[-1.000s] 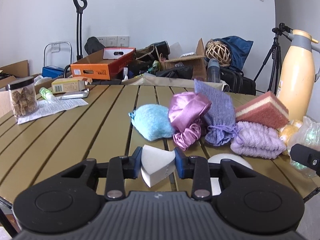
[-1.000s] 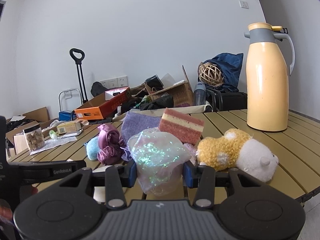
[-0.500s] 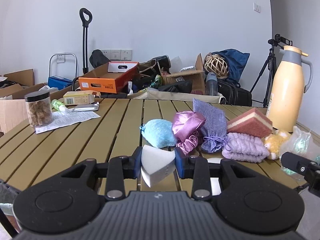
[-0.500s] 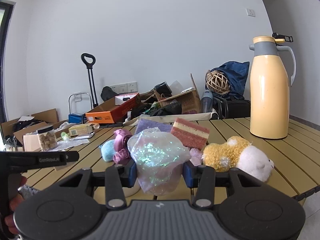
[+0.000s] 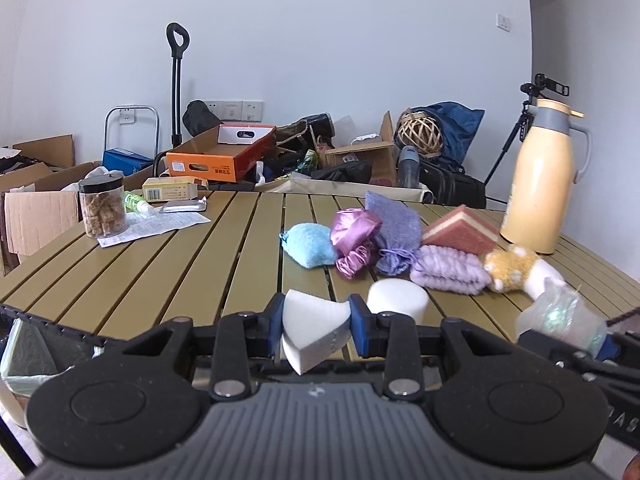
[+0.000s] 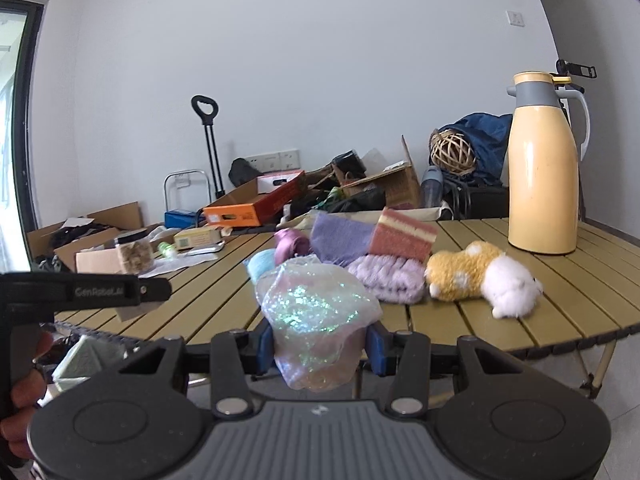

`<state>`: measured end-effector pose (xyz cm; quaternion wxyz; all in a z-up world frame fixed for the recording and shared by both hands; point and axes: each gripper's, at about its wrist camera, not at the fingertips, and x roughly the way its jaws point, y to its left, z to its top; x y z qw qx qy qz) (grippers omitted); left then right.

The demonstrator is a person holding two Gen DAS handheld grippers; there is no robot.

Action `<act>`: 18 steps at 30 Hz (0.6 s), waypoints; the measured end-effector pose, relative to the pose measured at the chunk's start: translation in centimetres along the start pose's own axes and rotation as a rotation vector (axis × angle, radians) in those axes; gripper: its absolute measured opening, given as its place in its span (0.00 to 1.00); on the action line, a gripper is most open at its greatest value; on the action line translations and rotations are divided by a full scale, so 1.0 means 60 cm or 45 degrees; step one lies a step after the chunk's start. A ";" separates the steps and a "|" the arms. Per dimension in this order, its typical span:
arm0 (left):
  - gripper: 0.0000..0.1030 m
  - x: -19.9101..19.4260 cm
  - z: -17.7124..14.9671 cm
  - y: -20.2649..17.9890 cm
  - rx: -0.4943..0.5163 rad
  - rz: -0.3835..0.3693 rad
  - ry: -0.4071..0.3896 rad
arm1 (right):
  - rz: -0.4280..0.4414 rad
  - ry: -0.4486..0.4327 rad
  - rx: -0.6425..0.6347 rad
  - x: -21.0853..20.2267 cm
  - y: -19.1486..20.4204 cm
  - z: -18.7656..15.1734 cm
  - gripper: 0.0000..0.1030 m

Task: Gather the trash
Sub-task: 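Lift the bag and sponge off the table and carry both toward the black bin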

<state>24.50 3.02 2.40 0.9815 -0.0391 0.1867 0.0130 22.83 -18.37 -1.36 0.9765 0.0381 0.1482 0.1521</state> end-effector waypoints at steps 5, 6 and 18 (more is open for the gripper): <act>0.33 -0.051 -0.016 -0.001 0.007 -0.018 0.011 | 0.016 0.020 -0.030 -0.043 0.022 -0.011 0.43; 0.33 -0.058 -0.019 0.000 0.013 -0.019 0.015 | 0.017 0.027 -0.036 -0.050 0.026 -0.014 0.43; 0.33 -0.130 -0.078 -0.006 0.094 -0.032 0.101 | 0.011 0.137 -0.086 -0.124 0.050 -0.066 0.43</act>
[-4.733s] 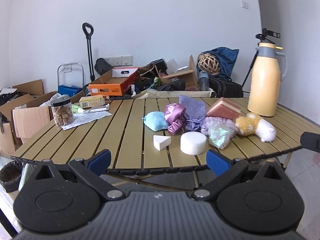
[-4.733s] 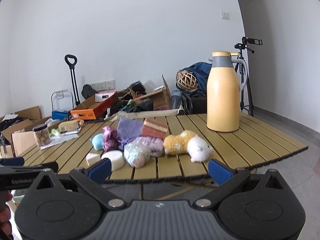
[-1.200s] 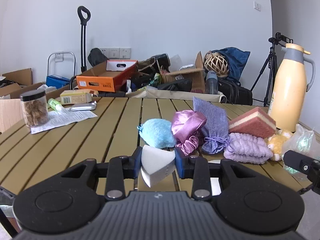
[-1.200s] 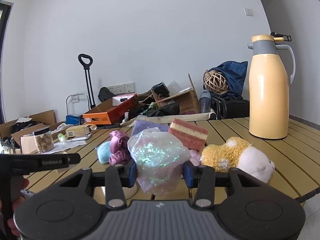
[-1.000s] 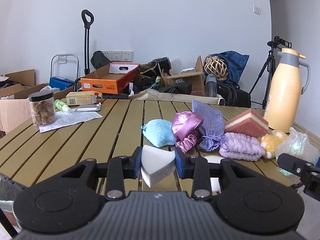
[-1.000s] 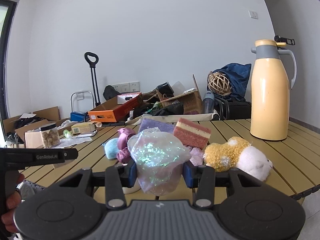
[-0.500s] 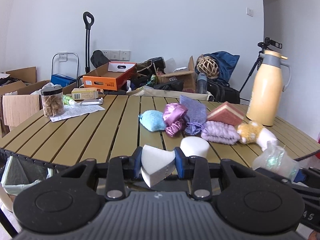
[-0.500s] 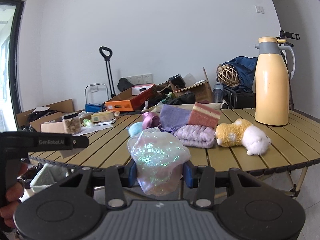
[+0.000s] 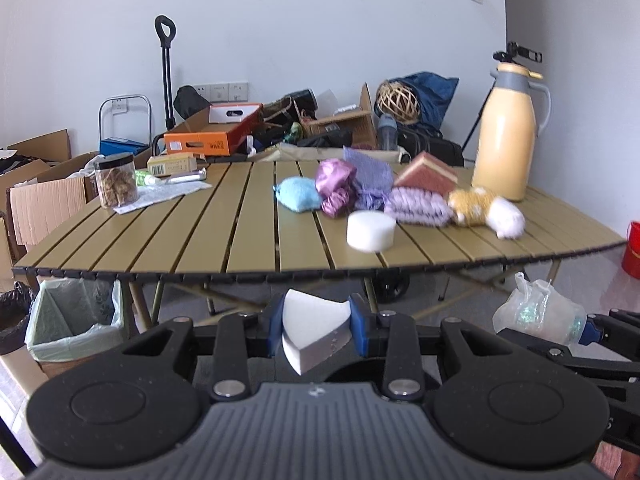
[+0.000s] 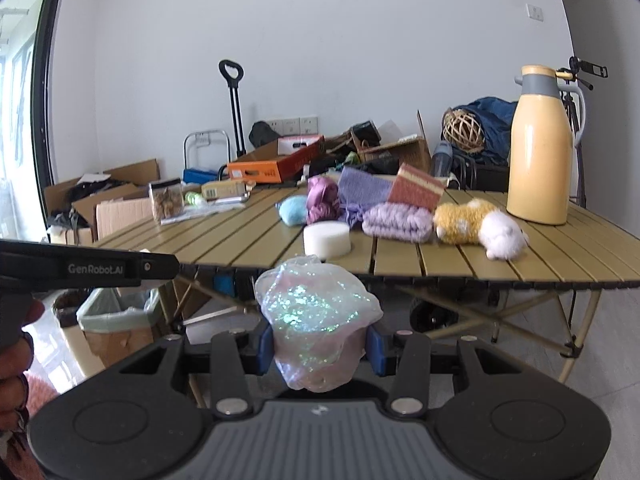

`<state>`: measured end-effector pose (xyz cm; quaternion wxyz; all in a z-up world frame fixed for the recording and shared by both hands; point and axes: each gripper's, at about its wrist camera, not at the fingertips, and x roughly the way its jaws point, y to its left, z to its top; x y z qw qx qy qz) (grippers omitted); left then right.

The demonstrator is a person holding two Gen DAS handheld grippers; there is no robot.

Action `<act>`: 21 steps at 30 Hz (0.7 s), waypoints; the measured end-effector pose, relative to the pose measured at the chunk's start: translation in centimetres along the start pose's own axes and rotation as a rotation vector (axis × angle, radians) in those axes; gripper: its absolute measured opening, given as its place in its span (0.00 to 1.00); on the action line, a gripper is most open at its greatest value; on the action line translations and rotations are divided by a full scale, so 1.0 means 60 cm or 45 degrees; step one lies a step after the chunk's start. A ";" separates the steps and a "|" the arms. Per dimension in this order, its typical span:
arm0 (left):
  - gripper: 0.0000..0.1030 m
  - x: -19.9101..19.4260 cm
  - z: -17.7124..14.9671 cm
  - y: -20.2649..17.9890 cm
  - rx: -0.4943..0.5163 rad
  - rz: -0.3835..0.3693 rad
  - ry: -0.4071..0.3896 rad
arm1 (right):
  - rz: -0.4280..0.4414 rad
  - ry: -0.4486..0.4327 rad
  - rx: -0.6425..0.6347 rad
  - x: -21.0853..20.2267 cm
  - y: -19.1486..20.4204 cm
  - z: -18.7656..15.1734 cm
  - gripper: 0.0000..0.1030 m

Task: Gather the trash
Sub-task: 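Lift the bag and sponge off the table and carry both toward the black bin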

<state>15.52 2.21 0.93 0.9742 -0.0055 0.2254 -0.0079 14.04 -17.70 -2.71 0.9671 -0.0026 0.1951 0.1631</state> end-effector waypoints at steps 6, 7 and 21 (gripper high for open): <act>0.33 -0.014 -0.039 -0.010 0.046 -0.006 0.067 | -0.029 0.081 -0.009 -0.016 -0.001 -0.030 0.43; 0.33 -0.015 -0.046 -0.011 0.046 -0.007 0.086 | -0.031 0.095 -0.009 -0.017 0.000 -0.036 0.43; 0.33 0.046 -0.137 0.015 -0.025 -0.011 0.429 | -0.033 0.365 0.012 0.015 0.006 -0.108 0.43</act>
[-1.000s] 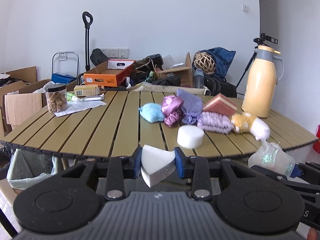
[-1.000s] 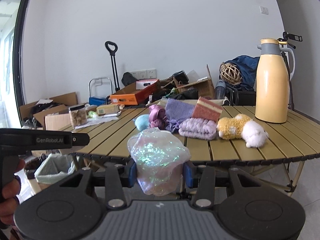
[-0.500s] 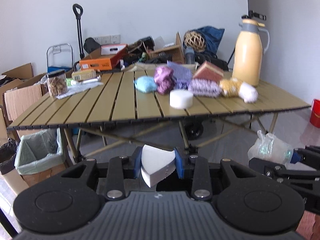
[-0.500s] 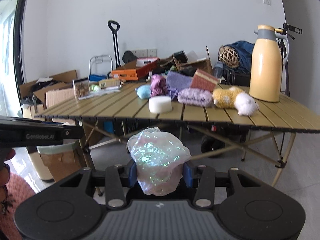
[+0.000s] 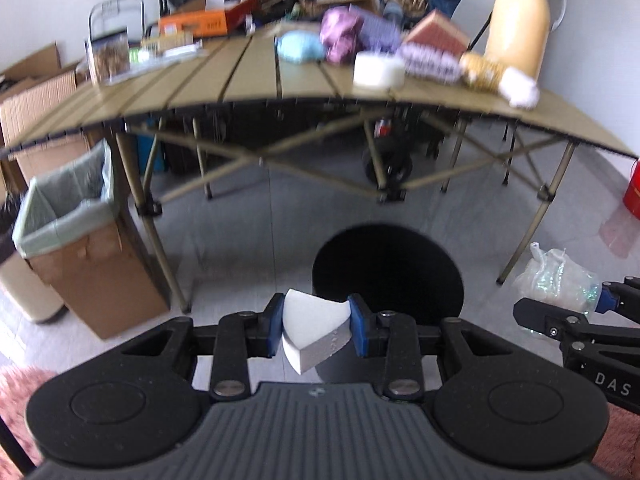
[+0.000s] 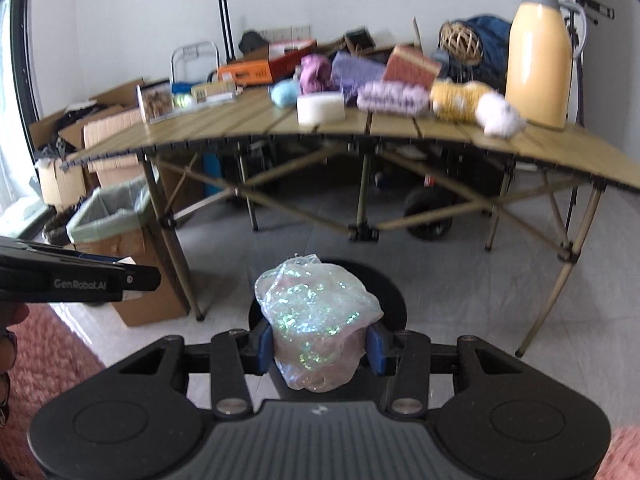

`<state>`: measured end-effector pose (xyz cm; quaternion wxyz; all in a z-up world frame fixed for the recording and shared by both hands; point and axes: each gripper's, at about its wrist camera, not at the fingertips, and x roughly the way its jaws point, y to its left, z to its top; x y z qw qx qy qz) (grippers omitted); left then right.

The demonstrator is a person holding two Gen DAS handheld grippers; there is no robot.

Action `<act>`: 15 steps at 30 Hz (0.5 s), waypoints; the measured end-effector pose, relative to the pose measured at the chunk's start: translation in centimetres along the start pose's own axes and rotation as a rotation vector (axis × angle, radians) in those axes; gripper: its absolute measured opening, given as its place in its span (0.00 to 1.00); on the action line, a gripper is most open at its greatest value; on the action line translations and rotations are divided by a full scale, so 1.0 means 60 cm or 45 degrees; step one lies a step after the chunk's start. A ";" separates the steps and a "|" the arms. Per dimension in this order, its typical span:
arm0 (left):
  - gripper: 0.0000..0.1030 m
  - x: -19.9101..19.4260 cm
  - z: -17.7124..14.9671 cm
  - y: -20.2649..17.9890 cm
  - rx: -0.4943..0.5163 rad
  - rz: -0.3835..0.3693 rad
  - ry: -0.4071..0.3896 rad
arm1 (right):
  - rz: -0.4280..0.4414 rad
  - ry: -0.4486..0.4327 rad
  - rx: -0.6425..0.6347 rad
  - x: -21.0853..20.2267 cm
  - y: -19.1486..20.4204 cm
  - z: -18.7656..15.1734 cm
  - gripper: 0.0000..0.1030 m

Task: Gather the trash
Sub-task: 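Lift the bag and sponge off the table and carry both toward the black bin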

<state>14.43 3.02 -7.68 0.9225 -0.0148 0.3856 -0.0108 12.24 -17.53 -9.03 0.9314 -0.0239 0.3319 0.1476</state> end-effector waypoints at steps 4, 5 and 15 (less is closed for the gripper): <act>0.33 0.034 -0.010 -0.002 0.002 0.011 0.099 | -0.003 0.087 0.012 0.022 0.003 -0.012 0.43; 0.33 0.046 -0.013 -0.004 0.001 0.011 0.124 | -0.005 0.108 0.016 0.026 0.004 -0.014 0.43; 0.32 0.114 -0.014 -0.002 -0.038 0.027 0.243 | -0.027 0.232 0.024 0.086 0.008 -0.008 0.43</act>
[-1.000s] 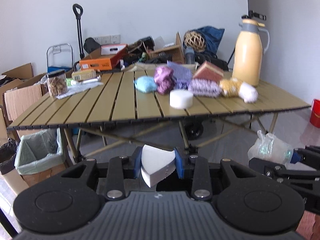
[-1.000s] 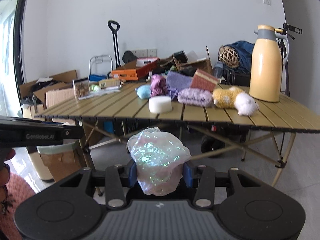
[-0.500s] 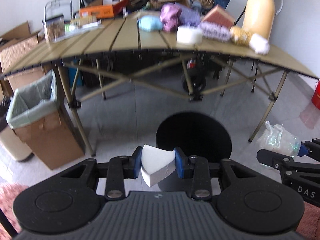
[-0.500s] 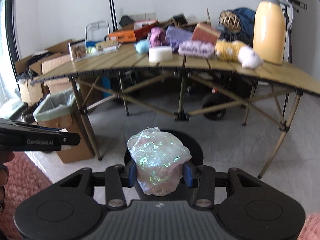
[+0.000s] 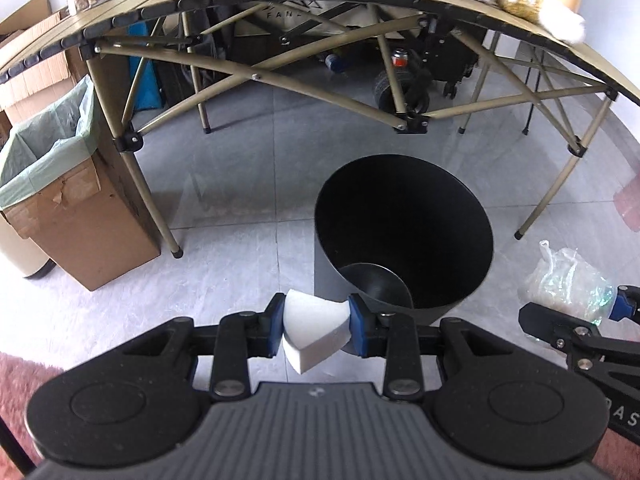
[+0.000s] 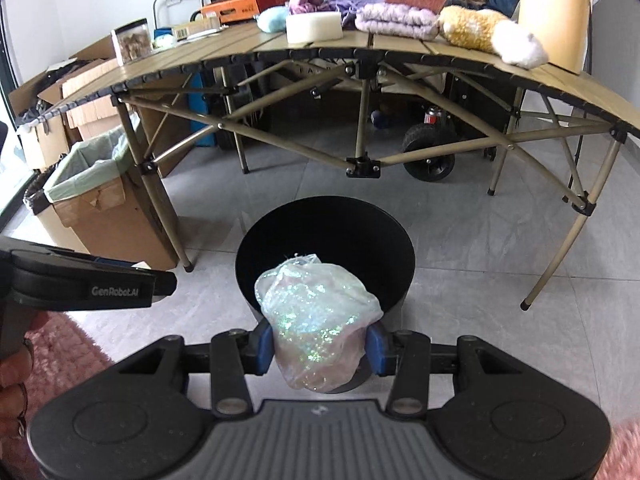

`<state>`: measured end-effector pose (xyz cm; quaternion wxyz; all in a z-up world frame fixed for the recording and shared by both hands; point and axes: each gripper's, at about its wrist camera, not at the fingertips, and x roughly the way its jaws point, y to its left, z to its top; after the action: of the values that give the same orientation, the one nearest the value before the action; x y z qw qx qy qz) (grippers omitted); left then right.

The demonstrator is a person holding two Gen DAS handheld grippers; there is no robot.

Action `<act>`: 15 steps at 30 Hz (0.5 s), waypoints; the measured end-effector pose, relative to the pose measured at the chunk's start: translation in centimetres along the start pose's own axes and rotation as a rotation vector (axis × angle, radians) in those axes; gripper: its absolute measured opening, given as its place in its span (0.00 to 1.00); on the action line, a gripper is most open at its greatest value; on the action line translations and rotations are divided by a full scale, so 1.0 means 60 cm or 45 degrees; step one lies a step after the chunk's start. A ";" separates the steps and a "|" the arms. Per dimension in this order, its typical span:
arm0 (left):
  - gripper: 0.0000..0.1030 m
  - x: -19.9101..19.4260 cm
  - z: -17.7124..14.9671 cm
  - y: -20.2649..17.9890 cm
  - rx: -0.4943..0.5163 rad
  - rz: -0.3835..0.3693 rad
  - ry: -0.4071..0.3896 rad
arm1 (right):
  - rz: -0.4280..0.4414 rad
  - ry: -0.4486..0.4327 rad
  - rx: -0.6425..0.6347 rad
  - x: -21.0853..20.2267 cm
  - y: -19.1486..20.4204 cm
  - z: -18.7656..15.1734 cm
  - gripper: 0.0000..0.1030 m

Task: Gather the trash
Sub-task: 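Lift the bag and sponge off the table and carry both toward the black bin, then open right gripper over the black bin while left gripper holds the sponge above it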

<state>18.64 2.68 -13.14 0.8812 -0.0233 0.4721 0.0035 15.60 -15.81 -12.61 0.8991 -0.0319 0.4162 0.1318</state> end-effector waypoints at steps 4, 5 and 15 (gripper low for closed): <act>0.32 0.016 0.013 0.011 -0.036 0.005 0.020 | -0.008 0.025 -0.022 0.035 0.010 0.025 0.42; 0.32 0.020 0.015 0.015 -0.046 0.007 0.026 | -0.008 0.032 -0.026 0.044 0.013 0.031 0.42; 0.32 0.050 0.039 0.037 -0.116 0.042 0.056 | -0.011 0.123 -0.025 0.144 0.018 0.088 0.43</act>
<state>22.21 4.95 -14.42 0.8685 -0.0555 0.4909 0.0391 24.56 -12.09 -15.63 0.8783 -0.0488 0.4575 0.1303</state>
